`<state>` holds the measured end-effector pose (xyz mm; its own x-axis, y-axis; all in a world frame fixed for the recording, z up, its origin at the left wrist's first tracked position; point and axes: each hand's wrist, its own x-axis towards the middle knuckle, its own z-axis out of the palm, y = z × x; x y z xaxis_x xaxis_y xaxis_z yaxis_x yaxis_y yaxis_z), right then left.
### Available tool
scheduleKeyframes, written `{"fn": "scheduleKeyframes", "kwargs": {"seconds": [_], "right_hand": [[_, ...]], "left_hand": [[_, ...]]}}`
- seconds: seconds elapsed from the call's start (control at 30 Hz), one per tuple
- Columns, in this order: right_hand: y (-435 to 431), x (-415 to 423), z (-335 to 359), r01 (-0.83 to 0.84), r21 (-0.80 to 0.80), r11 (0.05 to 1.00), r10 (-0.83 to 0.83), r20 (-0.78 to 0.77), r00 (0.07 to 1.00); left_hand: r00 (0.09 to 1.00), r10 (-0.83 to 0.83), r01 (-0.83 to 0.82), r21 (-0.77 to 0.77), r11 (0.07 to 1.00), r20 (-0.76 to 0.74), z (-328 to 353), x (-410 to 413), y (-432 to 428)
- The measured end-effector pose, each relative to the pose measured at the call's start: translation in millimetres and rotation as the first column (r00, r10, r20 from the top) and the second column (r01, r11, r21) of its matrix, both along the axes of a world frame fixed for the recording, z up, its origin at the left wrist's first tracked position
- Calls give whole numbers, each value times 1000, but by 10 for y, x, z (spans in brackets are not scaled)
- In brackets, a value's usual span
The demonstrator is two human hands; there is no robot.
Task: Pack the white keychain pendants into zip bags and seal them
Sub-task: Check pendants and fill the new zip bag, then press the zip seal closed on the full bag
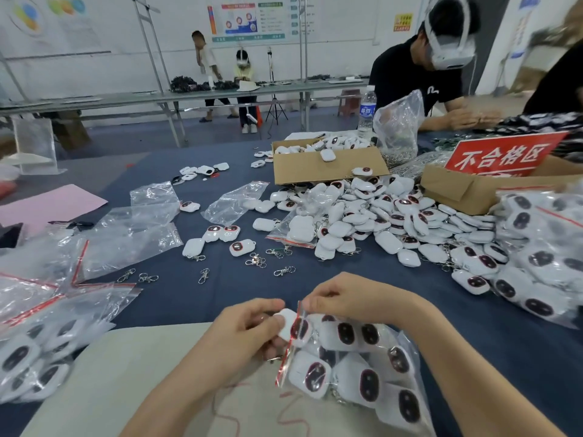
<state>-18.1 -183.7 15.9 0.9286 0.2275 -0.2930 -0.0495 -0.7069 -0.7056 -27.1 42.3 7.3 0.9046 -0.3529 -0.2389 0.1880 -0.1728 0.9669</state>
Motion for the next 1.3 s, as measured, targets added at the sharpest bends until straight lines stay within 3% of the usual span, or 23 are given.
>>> {"fn": "scheduleKeyframes", "kwargs": {"seconds": [0.07,0.2,0.3,0.47,0.53,0.63,0.67,0.73,0.77,0.83,0.97,1.1,1.3], "right_hand": [[19,-37,-8,2,-28,1000,-2,10,1000],[30,-121,-34,45,30,999,-47,85,995],[13,-187,-30,142,161,977,-164,135,977],[-49,-326,104,236,394,889,-333,201,921],[-51,-395,230,238,478,845,-394,257,882],[-27,-500,436,217,583,783,-470,327,820],[-17,-526,482,202,614,763,-489,345,801],[11,-567,548,168,672,721,-520,365,772],[30,-582,568,156,693,704,-535,372,759],[74,-608,586,139,723,676,-562,384,732],[134,-660,577,131,806,577,-616,324,718],[119,-680,556,175,932,319,-689,101,717],[237,-679,496,216,919,330,-713,92,695]], "left_hand": [[999,-2,2,-1,1000,-33,21,-52,-101],[997,-45,37,129,991,62,8,-122,-200],[984,-90,56,212,976,156,68,-143,-255],[953,-50,10,135,991,300,227,-186,-338],[871,-24,-29,100,995,490,323,-284,-320],[590,134,-259,30,965,796,388,-381,-209],[563,207,-321,-20,947,800,378,-394,-173],[687,313,-322,-112,940,656,367,-428,-164],[769,297,-275,-126,953,567,348,-434,-189],[818,212,-196,-87,977,534,307,-414,-232],[760,313,-298,-122,947,569,413,-304,-254],[658,218,-225,-89,970,721,601,-357,-341],[572,256,-303,-89,949,779,674,-287,-302]]}}
